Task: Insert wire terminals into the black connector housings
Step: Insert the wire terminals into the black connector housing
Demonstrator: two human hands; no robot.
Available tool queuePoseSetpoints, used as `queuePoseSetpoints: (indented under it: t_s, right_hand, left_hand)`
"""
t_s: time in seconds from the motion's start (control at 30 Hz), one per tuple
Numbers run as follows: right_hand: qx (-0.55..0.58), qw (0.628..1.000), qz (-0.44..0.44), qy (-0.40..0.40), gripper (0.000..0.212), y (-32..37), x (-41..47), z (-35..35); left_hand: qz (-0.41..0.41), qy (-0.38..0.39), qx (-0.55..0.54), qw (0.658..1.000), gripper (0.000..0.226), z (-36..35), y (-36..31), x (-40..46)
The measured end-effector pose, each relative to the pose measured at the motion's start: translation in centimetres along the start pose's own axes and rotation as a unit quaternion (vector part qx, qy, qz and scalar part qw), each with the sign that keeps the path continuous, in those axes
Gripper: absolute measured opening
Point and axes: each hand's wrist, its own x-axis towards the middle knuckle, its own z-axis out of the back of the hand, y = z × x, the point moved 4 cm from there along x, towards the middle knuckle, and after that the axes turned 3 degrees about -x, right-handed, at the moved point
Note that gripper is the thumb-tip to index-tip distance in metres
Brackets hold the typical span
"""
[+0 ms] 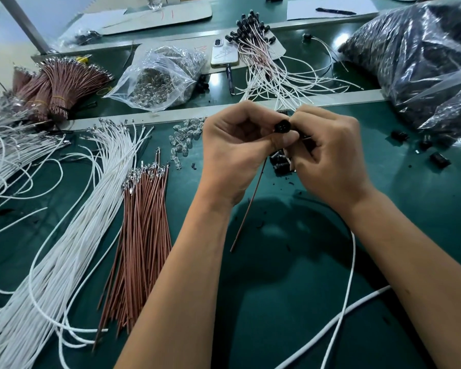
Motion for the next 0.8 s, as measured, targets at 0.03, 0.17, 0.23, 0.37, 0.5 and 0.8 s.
queuePoseSetpoints:
  t_s: [0.03, 0.17, 0.23, 0.37, 0.5, 0.8]
  right_hand:
    - [-0.001, 1.000, -0.001, 0.001, 0.022, 0.00, -0.01, -0.02]
    - [-0.009, 1.000, -0.005, 0.007, 0.016, -0.11, -0.09, -0.09]
    - [-0.015, 1.000, -0.008, 0.009, 0.014, -0.11, -0.12, -0.11]
    - [0.001, 1.000, -0.006, 0.009, 0.012, -0.12, -0.11, -0.08]
    - [0.063, 0.997, -0.013, 0.031, 0.007, -0.43, -0.18, -0.19]
    - [0.080, 0.997, -0.003, 0.019, 0.017, -0.64, -0.03, -0.03]
  left_hand:
    - [0.000, 0.000, 0.000, 1.000, 0.031, 0.01, 0.00, 0.01]
    - [0.000, 0.000, 0.003, 1.000, 0.032, 0.01, 0.03, -0.06]
    - [-0.001, 0.003, 0.004, 1.000, 0.032, -0.07, 0.01, -0.11]
    - [0.000, -0.002, 0.001, 1.000, 0.032, -0.18, -0.03, 0.00]
    - [0.002, -0.016, 0.009, 1.000, 0.030, -0.23, 0.22, 0.04]
    - [0.012, -0.006, -0.005, 1.000, 0.031, 0.35, 0.43, 0.01]
